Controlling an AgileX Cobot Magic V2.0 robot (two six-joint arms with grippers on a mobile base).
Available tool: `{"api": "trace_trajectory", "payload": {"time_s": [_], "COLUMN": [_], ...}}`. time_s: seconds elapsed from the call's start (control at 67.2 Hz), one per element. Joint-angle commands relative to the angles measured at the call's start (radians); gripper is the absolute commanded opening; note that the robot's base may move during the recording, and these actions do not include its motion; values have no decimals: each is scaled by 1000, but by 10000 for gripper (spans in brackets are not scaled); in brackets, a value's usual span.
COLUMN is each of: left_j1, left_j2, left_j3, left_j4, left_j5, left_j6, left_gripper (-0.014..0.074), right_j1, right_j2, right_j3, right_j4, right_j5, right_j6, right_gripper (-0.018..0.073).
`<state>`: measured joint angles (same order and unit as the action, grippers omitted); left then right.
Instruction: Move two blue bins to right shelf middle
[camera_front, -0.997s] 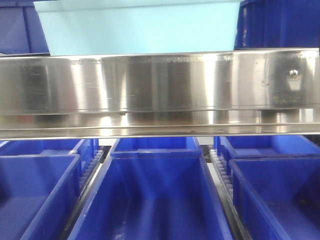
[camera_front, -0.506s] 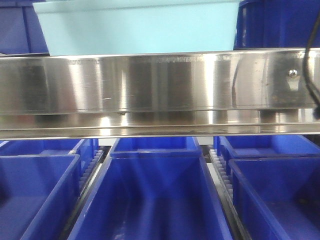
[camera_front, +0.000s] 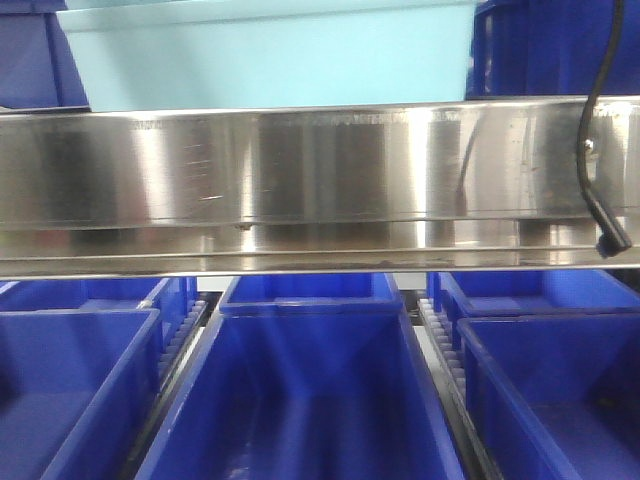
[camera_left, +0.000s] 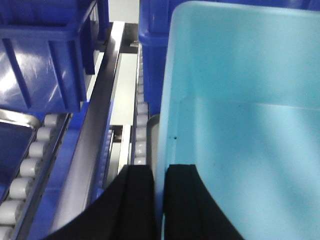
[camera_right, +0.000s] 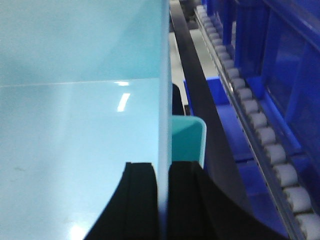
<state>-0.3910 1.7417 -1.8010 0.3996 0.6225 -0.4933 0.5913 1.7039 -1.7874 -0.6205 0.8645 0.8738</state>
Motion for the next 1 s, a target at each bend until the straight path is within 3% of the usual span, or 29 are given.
{"api": "trace_trajectory", "payload": {"time_s": [0.0, 0.194, 0.357, 0.521, 0.819, 0.983], "left_j1": [18, 17, 0, -32, -34, -34], "left_j2": [-9, -9, -33, -71, -163, -183], "left_j3": [-8, -8, 5, 94, 260, 321], "left_j4": [22, 3, 1, 3, 13, 16], "left_j5": [18, 89, 49, -17, -169, -199], "left_j6": [-5, 29, 39, 39, -16, -35], "left_gripper": [-111, -111, -111, -111, -111, -111], "right_j1": [-1, 0, 0, 0, 0, 0], "right_j2": [-17, -17, -13, -13, -17, -51], "right_j3": [-8, -8, 3, 41, 81, 182], "right_j4": [-21, -14, -14, -14, -64, -106], "right_j5": [40, 125, 119, 63, -50, -164], "right_j6": [1, 1, 1, 1, 7, 69], "right_gripper": [-164, -164, -164, -165, -165, -165]}}
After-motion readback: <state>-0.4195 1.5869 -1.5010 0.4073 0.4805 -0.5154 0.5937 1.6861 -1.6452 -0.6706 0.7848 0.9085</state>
